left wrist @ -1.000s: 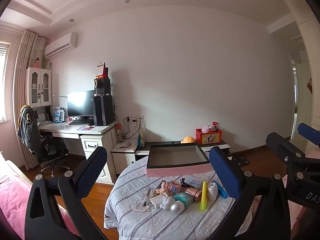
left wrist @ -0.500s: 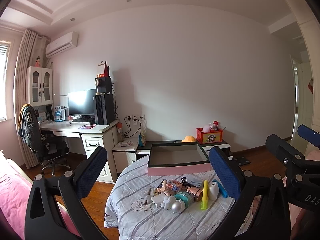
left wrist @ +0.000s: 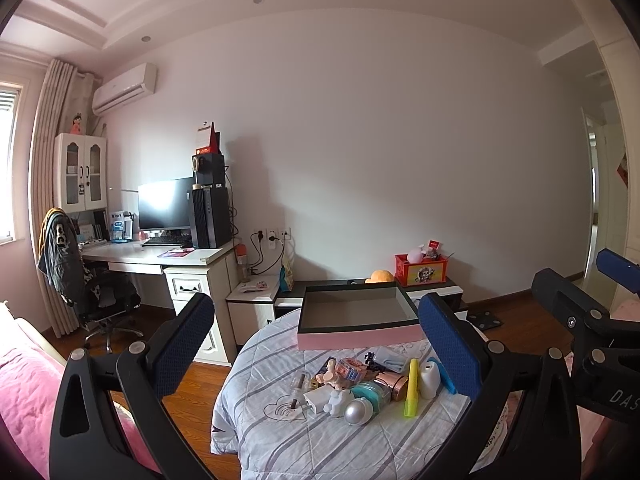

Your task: Organize rigid objects

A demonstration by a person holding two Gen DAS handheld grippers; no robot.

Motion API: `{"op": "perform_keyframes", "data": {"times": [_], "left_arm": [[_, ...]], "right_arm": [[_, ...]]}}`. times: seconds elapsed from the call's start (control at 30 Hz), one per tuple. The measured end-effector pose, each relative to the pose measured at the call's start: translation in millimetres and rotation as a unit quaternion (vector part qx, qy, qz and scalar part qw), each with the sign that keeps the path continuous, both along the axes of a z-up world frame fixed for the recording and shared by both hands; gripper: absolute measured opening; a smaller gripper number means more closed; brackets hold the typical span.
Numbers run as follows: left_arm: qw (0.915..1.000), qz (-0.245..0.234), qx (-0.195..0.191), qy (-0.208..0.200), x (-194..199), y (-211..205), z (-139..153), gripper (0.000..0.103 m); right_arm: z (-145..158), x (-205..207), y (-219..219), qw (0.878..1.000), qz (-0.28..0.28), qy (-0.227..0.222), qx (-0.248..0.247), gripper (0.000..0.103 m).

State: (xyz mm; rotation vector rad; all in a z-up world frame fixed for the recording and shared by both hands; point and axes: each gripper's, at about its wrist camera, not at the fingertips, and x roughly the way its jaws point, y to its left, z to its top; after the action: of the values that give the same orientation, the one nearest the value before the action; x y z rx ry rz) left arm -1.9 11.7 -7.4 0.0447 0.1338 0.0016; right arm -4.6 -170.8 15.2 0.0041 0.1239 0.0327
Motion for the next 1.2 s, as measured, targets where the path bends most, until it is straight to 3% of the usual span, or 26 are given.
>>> {"op": "perform_keyframes", "data": {"times": [1.2], "left_arm": [[0.9998, 0.012, 0.005, 0.013, -4, 20, -15, 0.103]], "right_arm": [[-4, 8, 12, 1.0, 0.008, 0.017, -0.007, 0.103]]}}
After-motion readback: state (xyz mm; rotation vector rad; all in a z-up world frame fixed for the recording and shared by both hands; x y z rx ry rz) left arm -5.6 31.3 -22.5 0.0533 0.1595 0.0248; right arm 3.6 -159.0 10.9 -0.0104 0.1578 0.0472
